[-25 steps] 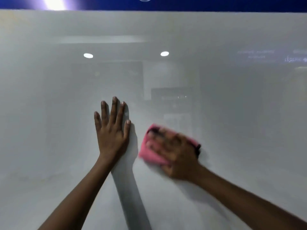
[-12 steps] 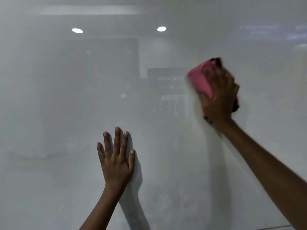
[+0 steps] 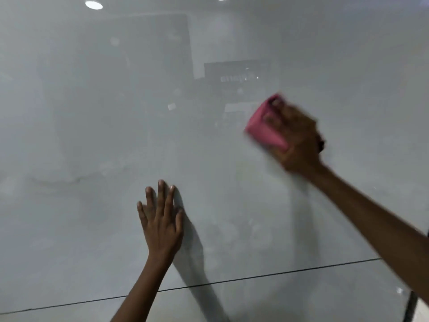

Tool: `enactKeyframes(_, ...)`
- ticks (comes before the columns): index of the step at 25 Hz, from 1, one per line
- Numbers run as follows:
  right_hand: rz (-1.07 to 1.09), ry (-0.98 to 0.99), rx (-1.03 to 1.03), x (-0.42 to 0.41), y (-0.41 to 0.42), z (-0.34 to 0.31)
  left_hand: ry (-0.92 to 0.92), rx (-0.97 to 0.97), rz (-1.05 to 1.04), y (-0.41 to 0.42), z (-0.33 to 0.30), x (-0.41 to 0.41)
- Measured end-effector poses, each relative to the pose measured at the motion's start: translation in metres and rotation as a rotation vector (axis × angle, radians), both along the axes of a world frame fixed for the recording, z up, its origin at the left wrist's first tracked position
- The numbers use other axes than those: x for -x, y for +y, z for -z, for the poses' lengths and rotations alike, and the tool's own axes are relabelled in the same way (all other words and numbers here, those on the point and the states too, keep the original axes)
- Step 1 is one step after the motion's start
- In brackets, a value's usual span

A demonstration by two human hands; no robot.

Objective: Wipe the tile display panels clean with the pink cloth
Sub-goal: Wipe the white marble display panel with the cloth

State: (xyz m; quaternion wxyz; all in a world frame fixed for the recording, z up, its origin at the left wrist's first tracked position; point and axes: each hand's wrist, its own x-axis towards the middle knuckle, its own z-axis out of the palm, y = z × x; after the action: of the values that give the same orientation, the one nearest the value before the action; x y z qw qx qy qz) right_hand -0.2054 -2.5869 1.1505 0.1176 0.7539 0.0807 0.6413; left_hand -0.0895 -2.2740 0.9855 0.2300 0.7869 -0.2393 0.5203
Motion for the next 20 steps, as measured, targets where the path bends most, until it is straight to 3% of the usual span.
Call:
enactKeyframes(3, 0.034, -0.124, -0.190, 0.012, -0.028, -0.028, -0.085, -0.038, -0.021, 0.005, 0.016, -0.021)
enactKeyframes(6, -0.015, -0.113, -0.212, -0.015, 0.022, 0.053, -0.130, -0.008, -0.027, 0.003, 0.023, -0.024)
enactKeyframes(8, -0.065, 0.110, 0.019, -0.031, 0.071, 0.148, -0.126, -0.015, -0.006, 0.005, 0.026, -0.022)
enactKeyframes(10, -0.045, 0.387, 0.438, -0.032, 0.111, 0.229, -0.120, -0.040, -0.003, 0.009, 0.020, -0.023)
enactKeyframes(12, -0.049, 0.582, 0.616, -0.027, 0.125, 0.254, -0.079, -0.041, -0.007, 0.008, 0.015, -0.019)
enactKeyframes(15, -0.186, 0.411, 0.337, -0.019, 0.095, 0.202, 0.049, 0.029, 0.047, 0.000, 0.029, 0.008)
enactKeyframes(20, 0.025, -0.019, -0.335, 0.033, -0.040, 0.064, -0.069, -0.214, 0.065, -0.012, 0.080, 0.005)
